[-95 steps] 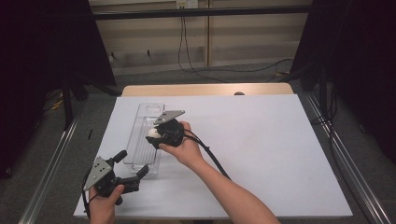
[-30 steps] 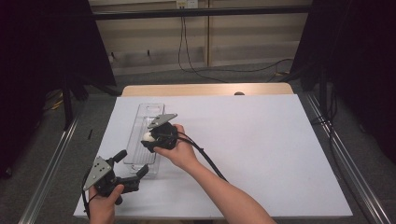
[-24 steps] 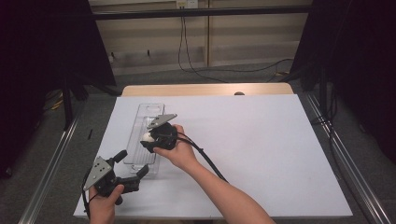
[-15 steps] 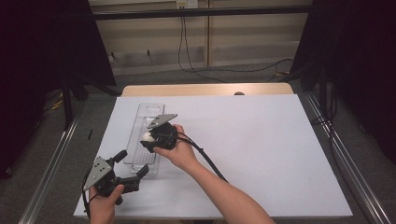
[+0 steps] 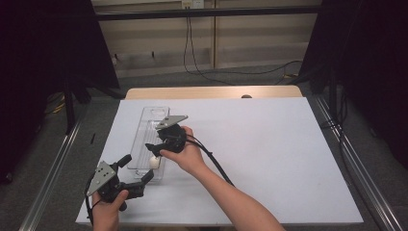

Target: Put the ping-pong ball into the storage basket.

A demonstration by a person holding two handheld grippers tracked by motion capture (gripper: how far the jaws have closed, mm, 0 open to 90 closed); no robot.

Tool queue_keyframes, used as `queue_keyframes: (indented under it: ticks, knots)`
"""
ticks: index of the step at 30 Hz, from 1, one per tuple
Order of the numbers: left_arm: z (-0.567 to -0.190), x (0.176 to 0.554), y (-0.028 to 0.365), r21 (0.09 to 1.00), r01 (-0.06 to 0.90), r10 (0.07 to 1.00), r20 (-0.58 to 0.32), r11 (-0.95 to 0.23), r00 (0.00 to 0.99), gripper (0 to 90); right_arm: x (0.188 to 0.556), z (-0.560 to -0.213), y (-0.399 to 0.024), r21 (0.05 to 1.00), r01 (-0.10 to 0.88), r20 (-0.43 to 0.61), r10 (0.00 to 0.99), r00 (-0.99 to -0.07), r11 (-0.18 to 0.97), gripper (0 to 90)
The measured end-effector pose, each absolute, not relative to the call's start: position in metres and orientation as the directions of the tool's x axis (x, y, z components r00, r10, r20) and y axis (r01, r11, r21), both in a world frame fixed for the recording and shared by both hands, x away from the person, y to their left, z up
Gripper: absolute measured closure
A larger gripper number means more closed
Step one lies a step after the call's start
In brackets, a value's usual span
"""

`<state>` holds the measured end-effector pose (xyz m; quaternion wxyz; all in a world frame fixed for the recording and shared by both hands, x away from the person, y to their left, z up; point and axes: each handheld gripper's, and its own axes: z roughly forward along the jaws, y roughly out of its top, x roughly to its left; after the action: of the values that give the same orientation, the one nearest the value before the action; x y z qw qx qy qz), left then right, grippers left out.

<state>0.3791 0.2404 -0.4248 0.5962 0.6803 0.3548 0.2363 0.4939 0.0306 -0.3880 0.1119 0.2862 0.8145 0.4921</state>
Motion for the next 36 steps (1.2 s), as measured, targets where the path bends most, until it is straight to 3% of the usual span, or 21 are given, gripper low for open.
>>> queue_keyframes:
  ticks: [25, 36]
  knots:
    - [-0.425, 0.379, 0.239, 0.978, 0.206, 0.765, -0.102, -0.04, 0.636, 1.4, 0.487, -0.381, -0.006, 0.891, 0.341, 0.105, 0.594, -0.797, 0.299, 15.2]
    - [-0.425, 0.378, 0.24, 0.978, 0.205, 0.765, -0.098, -0.045, 0.637, 1.4, 0.484, -0.381, -0.022, 0.895, 0.339, 0.109, 0.597, -0.795, 0.289, 12.4]
